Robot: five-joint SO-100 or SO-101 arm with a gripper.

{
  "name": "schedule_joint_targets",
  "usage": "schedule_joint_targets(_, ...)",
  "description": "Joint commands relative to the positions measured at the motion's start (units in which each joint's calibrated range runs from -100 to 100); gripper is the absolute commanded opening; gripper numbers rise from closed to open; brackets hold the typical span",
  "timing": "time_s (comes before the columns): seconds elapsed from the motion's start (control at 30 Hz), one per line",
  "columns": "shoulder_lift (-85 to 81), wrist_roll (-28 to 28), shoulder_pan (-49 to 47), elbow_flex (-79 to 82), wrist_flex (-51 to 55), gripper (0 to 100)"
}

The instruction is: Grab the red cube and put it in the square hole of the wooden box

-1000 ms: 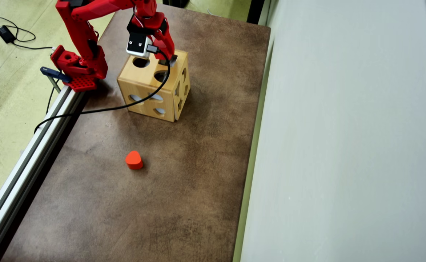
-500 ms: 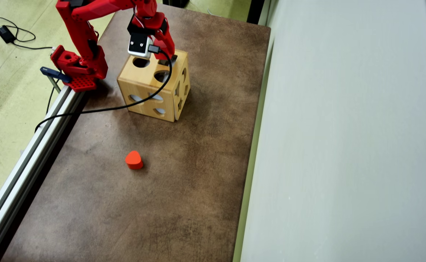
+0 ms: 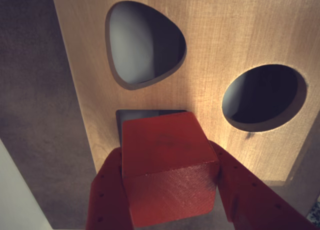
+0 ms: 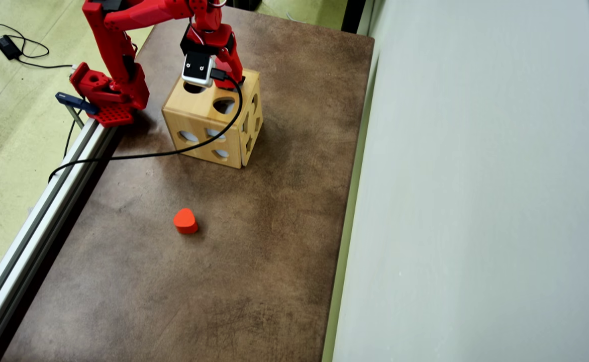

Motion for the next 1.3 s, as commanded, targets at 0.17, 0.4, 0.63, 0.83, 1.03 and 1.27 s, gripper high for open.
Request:
schedule_joint_targets(0.17,2.25,-0.15,1.87,-2.81,-0.95,2)
schedule_joint_targets(0.4,2.25,-0.2,1.2,-2.9,-0.95,2)
schedule_joint_targets(0.63,2.33,-0.34,0.98,-6.48,-0.38,2)
schedule_joint_targets(0.83,2.42,-1.03,-1.18,-6.39,-0.63,2)
schedule_joint_targets(1.03,2.42,-1.03,-2.22,-5.76,-0.71,2)
schedule_joint_targets(1.27,2.33,-0.98,-1.7,-5.68,-0.14,2)
